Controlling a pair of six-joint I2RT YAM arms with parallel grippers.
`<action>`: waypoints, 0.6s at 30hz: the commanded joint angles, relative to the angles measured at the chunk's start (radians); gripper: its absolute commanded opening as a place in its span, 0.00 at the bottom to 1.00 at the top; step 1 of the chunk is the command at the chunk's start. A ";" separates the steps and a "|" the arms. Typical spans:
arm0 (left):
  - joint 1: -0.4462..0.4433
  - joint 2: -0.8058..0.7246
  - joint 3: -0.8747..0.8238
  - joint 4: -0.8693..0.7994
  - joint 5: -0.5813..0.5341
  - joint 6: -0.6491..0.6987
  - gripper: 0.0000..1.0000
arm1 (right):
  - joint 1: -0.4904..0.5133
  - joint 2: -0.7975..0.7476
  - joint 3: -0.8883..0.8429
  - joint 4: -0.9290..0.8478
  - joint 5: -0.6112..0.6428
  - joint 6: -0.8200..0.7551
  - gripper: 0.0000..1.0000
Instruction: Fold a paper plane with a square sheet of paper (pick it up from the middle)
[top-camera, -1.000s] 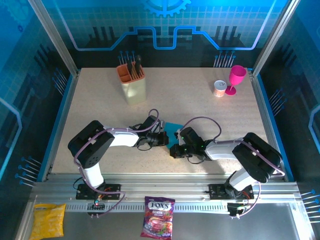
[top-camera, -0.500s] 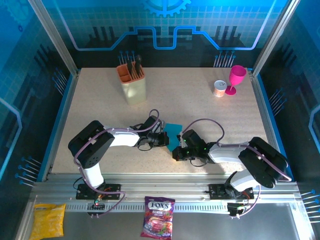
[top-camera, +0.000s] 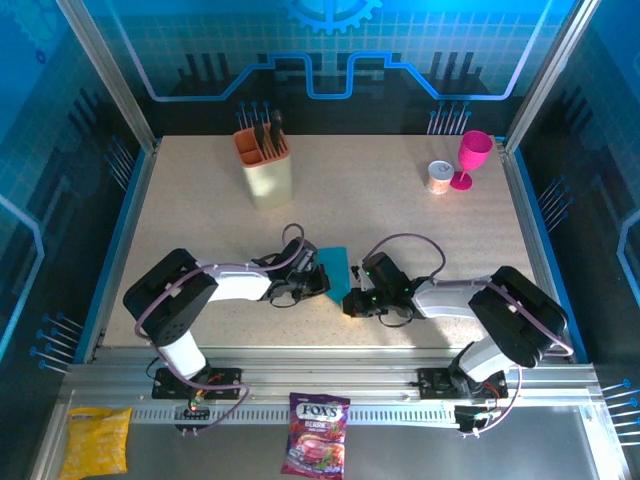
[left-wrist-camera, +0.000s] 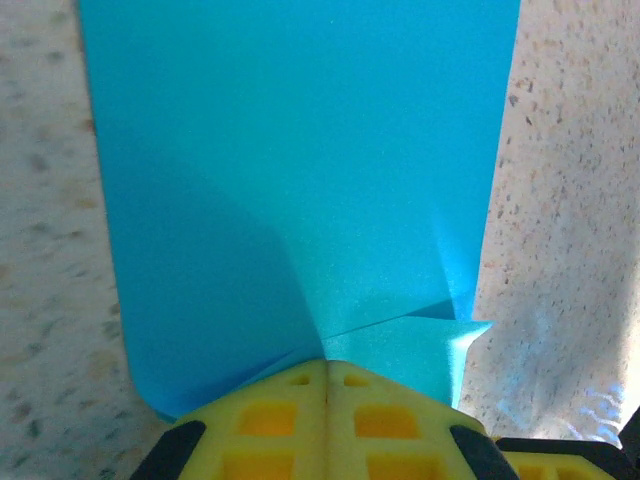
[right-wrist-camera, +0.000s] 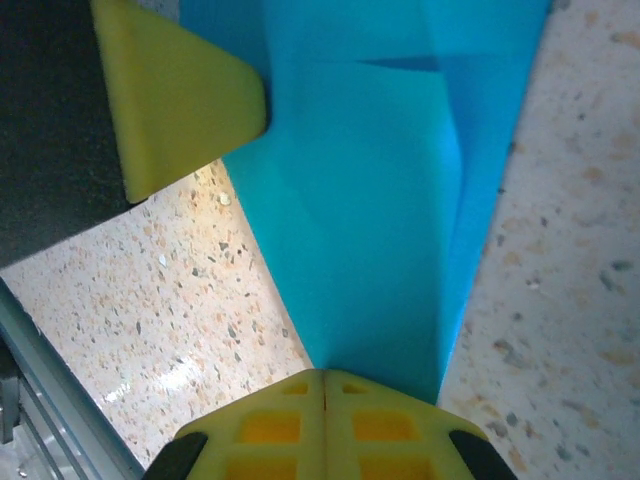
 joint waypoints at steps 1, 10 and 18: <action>0.024 0.008 -0.071 -0.125 -0.174 -0.072 0.00 | -0.023 0.069 -0.022 -0.178 0.036 -0.036 0.00; 0.086 0.014 -0.031 -0.158 -0.185 -0.001 0.00 | -0.029 0.095 -0.035 -0.164 0.025 -0.049 0.00; 0.091 0.055 -0.056 -0.142 -0.193 -0.019 0.00 | -0.031 0.023 -0.048 -0.204 0.016 -0.052 0.01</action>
